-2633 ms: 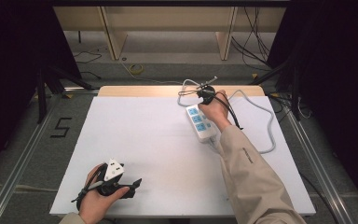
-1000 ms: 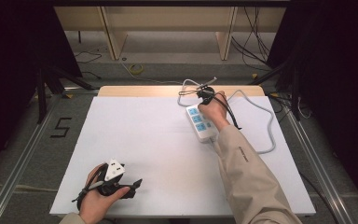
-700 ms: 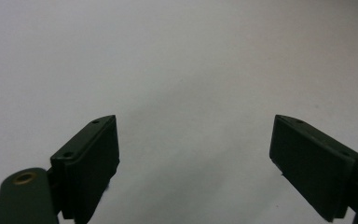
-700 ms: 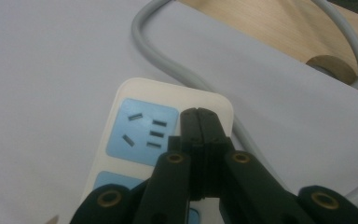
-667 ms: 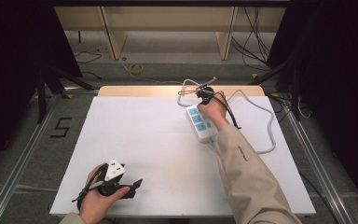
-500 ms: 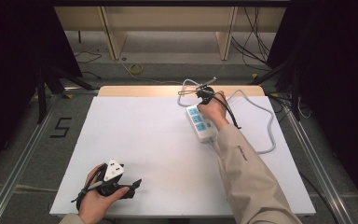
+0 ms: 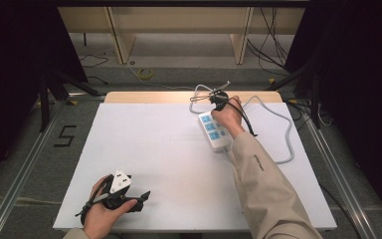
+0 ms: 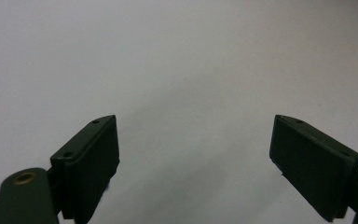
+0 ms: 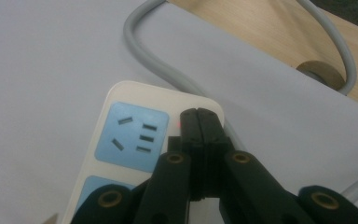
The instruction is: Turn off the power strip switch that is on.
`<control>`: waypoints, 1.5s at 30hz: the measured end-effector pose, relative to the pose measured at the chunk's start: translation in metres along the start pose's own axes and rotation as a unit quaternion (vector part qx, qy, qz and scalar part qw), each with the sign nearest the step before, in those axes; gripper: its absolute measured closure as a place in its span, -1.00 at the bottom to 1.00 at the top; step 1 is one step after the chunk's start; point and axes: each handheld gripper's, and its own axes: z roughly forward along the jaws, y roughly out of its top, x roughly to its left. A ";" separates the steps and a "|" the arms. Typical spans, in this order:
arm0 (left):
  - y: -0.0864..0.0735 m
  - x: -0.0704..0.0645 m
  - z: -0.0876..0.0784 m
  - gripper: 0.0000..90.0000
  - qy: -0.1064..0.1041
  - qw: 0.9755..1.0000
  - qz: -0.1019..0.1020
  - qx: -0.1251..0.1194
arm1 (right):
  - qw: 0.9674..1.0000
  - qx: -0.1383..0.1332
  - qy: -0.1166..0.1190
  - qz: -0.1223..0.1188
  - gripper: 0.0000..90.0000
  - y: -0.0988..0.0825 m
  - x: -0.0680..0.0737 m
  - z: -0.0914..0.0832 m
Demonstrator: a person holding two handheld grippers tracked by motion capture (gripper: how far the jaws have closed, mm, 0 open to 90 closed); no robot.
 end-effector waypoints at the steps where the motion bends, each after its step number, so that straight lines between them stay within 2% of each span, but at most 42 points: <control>1: 0.000 0.000 0.000 -0.66 -0.001 1.000 0.001 0.000 | 1.000 0.001 0.001 0.001 1.00 0.000 0.000 0.000; 23: -0.001 -0.001 0.000 -0.66 0.000 1.000 -0.002 -0.001 | 1.000 0.001 0.002 0.011 1.00 -0.001 0.001 0.002; 27: -0.001 -0.001 0.000 -0.66 0.000 1.000 0.000 -0.002 | 1.000 -0.001 -0.004 0.003 1.00 -0.001 0.003 0.002; 45: -0.001 -0.001 0.000 -0.66 0.001 1.000 0.000 -0.001 | 1.000 -0.005 -0.010 0.000 1.00 -0.002 0.004 0.001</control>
